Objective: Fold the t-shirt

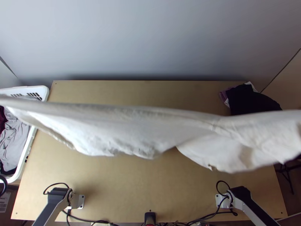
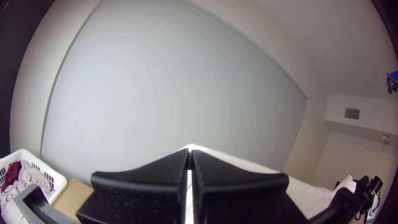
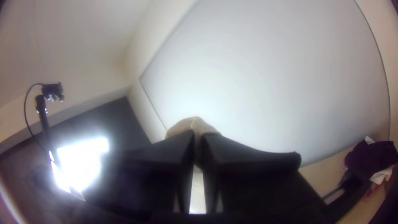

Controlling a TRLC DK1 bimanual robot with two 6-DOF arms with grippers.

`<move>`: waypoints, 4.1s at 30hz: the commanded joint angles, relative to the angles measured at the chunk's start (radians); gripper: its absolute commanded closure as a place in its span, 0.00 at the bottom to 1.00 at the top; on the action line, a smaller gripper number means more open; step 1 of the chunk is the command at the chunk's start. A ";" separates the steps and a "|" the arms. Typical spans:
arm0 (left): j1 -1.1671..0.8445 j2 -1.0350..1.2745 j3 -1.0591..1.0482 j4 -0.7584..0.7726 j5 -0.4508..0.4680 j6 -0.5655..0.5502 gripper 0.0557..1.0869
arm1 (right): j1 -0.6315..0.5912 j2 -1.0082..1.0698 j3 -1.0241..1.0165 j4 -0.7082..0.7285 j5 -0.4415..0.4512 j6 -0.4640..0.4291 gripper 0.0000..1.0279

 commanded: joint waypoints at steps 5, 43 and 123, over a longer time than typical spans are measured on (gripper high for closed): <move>0.117 -0.089 0.089 -0.026 0.007 -0.043 0.97 | -0.019 0.060 0.291 -0.099 -0.062 0.104 0.97; 0.059 0.352 -0.669 0.888 -0.003 0.273 0.97 | -0.032 0.450 -0.599 0.630 0.149 -0.170 0.97; 0.145 1.132 -0.647 0.867 0.109 0.722 0.64 | 0.174 0.652 -1.264 0.791 0.190 -0.320 0.82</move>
